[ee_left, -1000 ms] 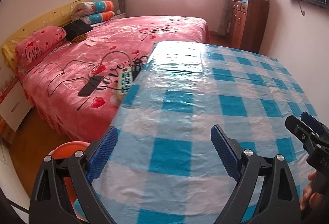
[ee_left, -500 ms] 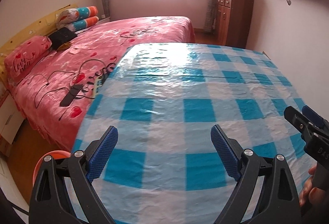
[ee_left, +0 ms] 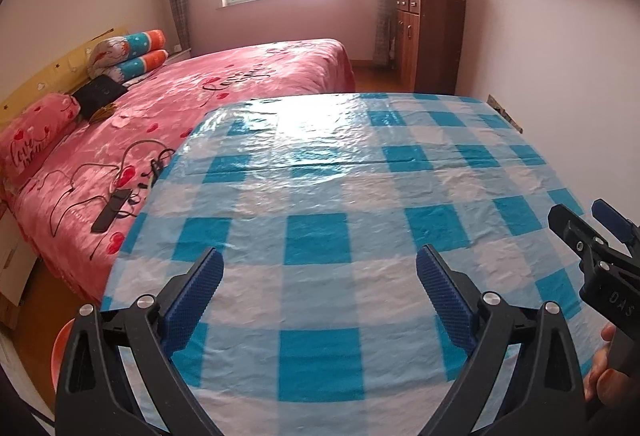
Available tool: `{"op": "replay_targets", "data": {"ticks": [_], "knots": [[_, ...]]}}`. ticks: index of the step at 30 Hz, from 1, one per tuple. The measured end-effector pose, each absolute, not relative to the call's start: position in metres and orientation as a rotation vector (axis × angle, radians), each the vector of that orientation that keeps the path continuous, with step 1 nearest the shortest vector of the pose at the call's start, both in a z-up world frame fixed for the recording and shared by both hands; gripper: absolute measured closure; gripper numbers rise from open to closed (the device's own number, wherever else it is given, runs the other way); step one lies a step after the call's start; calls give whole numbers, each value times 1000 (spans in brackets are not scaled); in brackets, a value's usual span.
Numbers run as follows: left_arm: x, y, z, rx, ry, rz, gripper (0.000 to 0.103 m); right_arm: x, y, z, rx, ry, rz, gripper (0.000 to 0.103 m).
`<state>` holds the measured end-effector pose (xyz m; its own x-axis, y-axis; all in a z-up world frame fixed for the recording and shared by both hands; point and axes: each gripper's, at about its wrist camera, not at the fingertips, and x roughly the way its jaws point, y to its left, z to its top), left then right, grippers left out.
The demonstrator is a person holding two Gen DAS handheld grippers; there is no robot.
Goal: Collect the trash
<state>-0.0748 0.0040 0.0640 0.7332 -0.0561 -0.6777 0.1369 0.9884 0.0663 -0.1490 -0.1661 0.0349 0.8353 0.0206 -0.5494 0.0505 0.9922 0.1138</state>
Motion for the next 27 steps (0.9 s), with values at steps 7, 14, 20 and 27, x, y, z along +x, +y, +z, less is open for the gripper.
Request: {"op": "replay_targets", "data": {"ticks": [7, 14, 20, 27], "knots": [[-70, -17, 66, 127, 726, -124, 7, -150, -180, 35, 114, 565, -58, 6], [-64, -32, 68, 133, 721, -137, 7, -155, -199, 34, 104, 548, -131, 5], [-64, -46, 70, 136, 716, -160, 7, -157, -205, 34, 80, 533, -166, 5], [-64, -51, 72, 121, 711, -159, 7, -155, -202, 35, 51, 518, -175, 5]]}}
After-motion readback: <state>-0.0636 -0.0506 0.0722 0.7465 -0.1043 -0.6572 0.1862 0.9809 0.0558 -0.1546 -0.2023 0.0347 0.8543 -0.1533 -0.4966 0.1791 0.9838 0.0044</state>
